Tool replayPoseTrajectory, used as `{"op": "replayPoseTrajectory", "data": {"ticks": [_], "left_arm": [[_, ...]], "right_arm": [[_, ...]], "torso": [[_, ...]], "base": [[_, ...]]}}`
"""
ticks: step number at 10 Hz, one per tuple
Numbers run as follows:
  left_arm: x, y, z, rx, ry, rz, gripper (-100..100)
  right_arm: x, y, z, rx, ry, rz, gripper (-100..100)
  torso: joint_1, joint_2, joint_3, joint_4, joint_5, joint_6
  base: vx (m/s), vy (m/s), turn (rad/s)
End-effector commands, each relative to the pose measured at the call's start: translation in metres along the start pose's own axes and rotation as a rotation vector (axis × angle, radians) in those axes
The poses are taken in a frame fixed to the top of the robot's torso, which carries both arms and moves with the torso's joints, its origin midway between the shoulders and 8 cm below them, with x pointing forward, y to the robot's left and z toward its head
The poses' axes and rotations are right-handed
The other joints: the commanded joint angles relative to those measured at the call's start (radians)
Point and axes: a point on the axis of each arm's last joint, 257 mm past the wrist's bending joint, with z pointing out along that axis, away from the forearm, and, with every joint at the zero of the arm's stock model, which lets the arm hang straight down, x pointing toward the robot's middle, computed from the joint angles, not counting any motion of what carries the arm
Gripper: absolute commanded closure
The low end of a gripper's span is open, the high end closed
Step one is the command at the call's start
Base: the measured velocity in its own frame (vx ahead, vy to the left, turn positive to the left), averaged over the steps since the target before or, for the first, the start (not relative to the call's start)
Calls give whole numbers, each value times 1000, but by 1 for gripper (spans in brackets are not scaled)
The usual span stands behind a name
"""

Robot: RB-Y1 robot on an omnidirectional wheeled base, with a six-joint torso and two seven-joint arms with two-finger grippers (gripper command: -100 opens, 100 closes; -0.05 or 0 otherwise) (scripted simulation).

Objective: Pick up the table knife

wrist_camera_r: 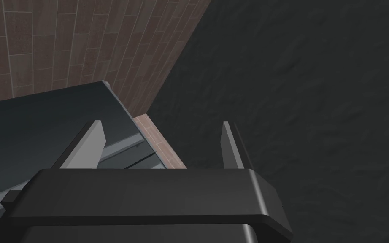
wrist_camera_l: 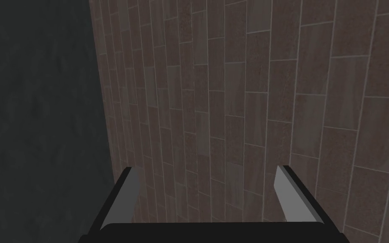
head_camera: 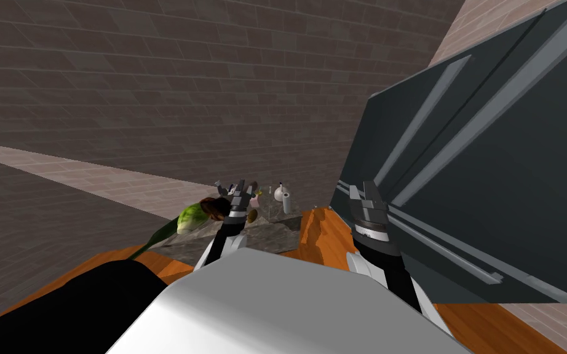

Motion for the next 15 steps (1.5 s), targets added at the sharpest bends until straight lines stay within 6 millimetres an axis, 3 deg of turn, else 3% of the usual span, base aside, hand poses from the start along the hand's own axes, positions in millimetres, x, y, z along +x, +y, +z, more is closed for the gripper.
{"op": "replayPoseTrajectory", "data": {"ticks": [1, 7, 8, 10, 13, 15], "left_arm": [[3, 13, 0, -40, 44, 16, -100], [3, 64, -4, -204, 170, 91, -100], [4, 64, -4, -205, 177, 95, -100], [-2, 88, -9, -284, 221, 139, -100], [-6, 103, -14, -334, 244, 169, -100], [-18, 130, -24, -423, 278, 222, -100]], "right_arm": [[0, 0, 0, 0, 0, 0, 0], [0, 0, 0, 0, 0, 0, 0], [0, 0, 0, 0, 0, 0, 0], [0, 0, 0, 0, 0, 0, 0], [0, 0, 0, 0, 0, 0, 0], [0, 0, 0, 0, 0, 0, 0]], "torso": [[0, 0, 0, 0, 0, 0], [0, -1, -1, 0, 0, 0], [-1, -1, 0, 0, 0, 0], [-1, -1, -1, 0, 0, 0], [-1, -2, -1, 0, 0, 0], [0, -2, -1, 0, 0, 0]], "base": [[-50, -40, -66], [-42, -44, -65], [-28, -41, -29], [-22, -47, -81], [-17, -45, -49], [-20, -53, -99]]}}
